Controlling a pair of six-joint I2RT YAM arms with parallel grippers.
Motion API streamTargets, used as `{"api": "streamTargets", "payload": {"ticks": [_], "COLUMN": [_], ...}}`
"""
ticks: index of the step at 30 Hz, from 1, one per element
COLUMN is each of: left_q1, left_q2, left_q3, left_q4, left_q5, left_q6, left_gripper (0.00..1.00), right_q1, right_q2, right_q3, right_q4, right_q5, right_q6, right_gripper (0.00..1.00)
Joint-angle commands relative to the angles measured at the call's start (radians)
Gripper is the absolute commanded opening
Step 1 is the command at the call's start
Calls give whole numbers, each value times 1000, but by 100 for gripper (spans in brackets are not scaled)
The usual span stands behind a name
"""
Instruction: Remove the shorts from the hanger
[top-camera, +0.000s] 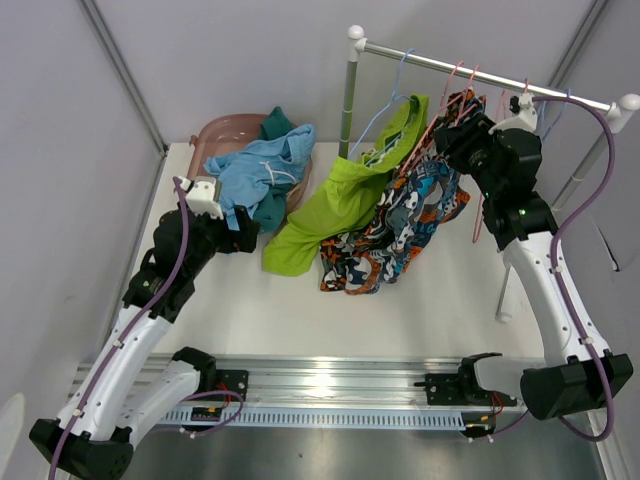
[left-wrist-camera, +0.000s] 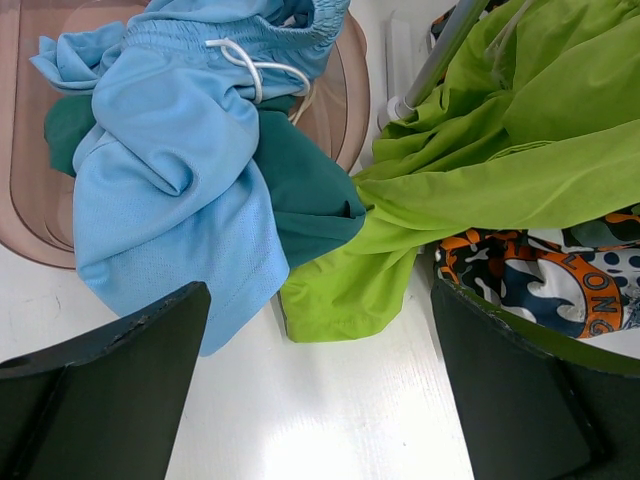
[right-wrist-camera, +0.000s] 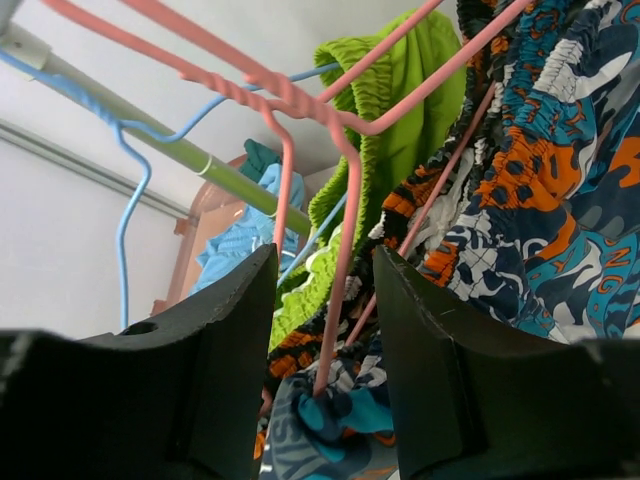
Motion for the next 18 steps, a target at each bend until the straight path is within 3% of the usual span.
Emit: {"api": "streamTargets", "payload": {"ticks": [1, 10, 13, 18], "left_q1": [-4, -6, -47, -248], "left_q2": [-13, -22, -48, 2], "left_q3": [-10, 7, 63, 169], "left_q4": [35, 44, 79, 193], "left_q5": [12, 77, 196, 412], "left_q6": [11, -1, -17, -31], "left_gripper": [99, 99, 99, 99], "right_q1": [4, 2, 4, 2], "right_q2": [13, -13, -45, -128], "right_q3": [6, 6, 9, 18], "right_q4": [44, 31, 17, -6], "right_q5": [22, 25, 32, 25], "right_q6": [-11, -10, -16, -1], "right_gripper": [47, 0, 0, 0]}}
